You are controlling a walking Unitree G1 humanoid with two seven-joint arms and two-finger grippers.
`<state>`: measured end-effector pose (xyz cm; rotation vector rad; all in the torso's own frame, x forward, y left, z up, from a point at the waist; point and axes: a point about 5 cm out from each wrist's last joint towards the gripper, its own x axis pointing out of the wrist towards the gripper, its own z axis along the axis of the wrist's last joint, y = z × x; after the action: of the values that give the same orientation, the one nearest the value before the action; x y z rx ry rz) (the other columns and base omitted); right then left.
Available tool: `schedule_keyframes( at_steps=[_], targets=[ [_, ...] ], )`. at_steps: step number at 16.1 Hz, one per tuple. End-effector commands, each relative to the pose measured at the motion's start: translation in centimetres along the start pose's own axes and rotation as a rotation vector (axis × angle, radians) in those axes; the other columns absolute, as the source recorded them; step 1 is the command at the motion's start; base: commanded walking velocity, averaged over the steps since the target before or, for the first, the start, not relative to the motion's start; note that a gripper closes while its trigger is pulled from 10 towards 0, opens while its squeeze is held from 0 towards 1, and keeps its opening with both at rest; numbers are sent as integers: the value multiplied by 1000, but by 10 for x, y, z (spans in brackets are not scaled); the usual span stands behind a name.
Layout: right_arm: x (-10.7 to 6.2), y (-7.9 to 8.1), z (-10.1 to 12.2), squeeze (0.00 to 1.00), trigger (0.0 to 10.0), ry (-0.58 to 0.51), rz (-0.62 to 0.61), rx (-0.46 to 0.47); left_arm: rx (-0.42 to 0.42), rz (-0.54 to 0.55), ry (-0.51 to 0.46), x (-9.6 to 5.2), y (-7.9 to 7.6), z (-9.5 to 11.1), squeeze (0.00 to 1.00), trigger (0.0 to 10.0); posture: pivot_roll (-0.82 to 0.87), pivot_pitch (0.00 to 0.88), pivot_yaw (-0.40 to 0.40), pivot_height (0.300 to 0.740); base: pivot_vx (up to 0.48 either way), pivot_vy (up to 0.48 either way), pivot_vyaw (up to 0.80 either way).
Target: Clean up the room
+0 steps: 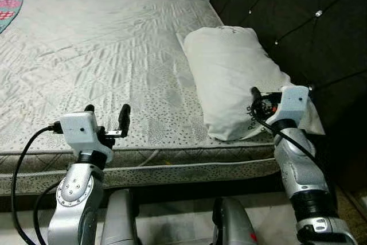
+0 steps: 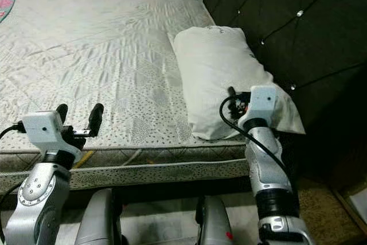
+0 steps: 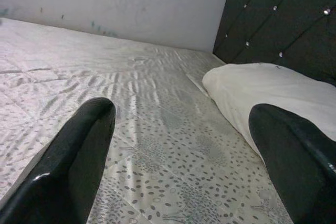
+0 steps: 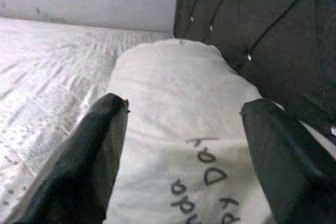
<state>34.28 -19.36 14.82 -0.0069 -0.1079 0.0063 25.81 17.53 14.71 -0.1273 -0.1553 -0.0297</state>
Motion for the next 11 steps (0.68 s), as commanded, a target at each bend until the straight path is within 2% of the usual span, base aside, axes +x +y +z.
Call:
schedule_keyframes(
  at_steps=[1, 3, 5, 6, 7, 11],
  targets=[
    [-5, 4, 1, 1000, 10000, 10, 40, 26, 12, 22, 4, -1, 3, -3, 0, 10000, 10, 0, -81, 561, 0, 0, 0],
    [-16, 10, -3, 1000, 10000, 43, 69, 49, 17, 38, 4, -2, 6, -6, 0, 10000, 13, 0, -81, 561, 0, 0, 0],
    [-19, 15, -1, 1000, 10000, 36, 85, 39, 17, 36, 2, -3, 5, -7, 0, 10000, 11, 0, -77, 561, 0, 0, 0],
    [-17, 19, 3, 627, 10000, 18, 100, 51, 16, 36, 0, -1, 5, -6, 0, 10000, 11, 0, -77, 561, 0, 0, 0],
    [-15, 20, 5, 0, 10000, 9, 98, 44, 14, 33, -2, 1, 5, -7, 0, 10000, 9, 0, -65, 561, 0, 0, 0],
    [-7, 23, 17, 0, 10000, -9, 78, 67, 11, 21, -17, 5, 3, -6, 0, 10000, 8, 0, -64, 593, 0, 0, 0]
  ],
)
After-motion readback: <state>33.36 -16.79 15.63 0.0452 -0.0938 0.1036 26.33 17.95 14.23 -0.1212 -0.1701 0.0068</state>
